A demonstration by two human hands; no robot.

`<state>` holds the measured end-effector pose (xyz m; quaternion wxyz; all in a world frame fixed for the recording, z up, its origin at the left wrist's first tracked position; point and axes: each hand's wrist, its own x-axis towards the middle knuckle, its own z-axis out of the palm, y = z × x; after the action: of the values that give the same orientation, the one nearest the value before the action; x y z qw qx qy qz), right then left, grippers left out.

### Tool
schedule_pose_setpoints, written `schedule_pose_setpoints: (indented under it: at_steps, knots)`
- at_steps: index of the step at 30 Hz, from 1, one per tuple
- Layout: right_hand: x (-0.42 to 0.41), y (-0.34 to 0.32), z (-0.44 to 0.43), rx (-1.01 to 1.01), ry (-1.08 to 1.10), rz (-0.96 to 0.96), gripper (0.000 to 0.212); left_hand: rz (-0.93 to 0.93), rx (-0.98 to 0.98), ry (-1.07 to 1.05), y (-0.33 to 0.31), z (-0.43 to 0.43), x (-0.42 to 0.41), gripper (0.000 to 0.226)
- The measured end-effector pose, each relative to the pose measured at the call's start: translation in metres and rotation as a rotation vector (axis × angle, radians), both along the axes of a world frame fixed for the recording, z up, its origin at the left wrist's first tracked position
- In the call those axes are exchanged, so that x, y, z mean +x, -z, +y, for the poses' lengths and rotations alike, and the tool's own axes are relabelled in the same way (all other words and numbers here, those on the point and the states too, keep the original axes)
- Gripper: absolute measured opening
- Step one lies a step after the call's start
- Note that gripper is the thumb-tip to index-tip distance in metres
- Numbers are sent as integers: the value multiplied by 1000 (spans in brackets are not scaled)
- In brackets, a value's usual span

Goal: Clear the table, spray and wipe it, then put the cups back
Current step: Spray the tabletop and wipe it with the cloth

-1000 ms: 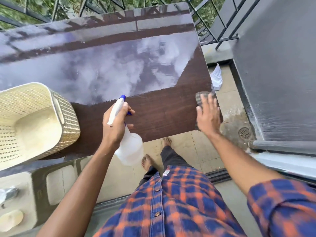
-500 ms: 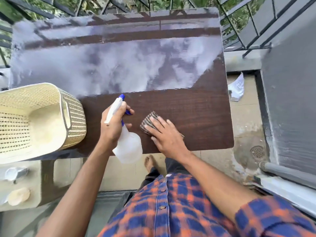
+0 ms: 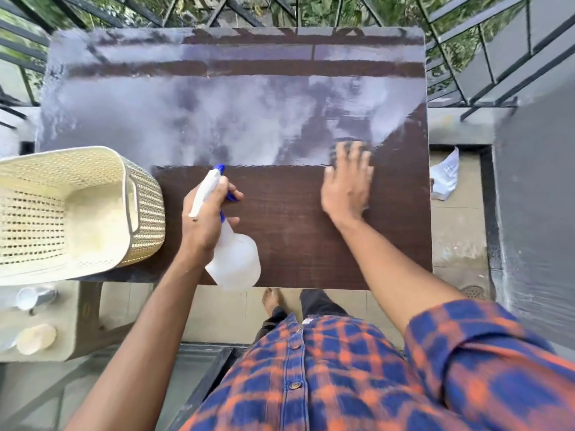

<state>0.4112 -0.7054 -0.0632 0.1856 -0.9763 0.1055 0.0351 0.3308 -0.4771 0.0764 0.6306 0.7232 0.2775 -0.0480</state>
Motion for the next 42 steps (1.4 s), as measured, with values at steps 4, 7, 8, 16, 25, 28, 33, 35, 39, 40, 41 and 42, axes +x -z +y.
schedule_pose_setpoints:
  at_steps: [4,7,8,16,25,28,33,35,39,40,41,42]
  knots:
    - [-60,3,76,54,-620,-49,60,10,5,-19,1,2,-3,29]
    - [-97,12,54,39,-809,-82,55,11,-6,-35,1,3,-5,28]
    - [-100,14,37,47,-763,-99,54,14,-12,-37,1,3,-6,28]
    - [-31,18,-137,11,130,-73,57,-13,-21,9,2,0,-9,33]
    - [-31,9,-18,-12,13,-26,60,-35,-14,17,4,8,-35,29]
    - [-65,10,59,31,-337,-45,61,-23,2,3,5,18,-52,31]
    - [-139,17,132,26,-973,-79,54,-37,33,-102,12,41,-90,36]
    - [-156,22,132,46,-1129,-109,51,-53,38,-142,15,53,-105,38]
    - [-147,24,129,97,-1400,-124,48,-13,62,-230,16,69,-134,33]
    - [-139,24,134,103,-1476,-107,49,-2,74,-239,17,73,-140,33]
    - [-131,22,138,109,-1535,-86,49,4,77,-246,19,75,-145,32]
    - [-125,21,144,113,-1589,-72,49,0,74,-264,19,77,-149,32]
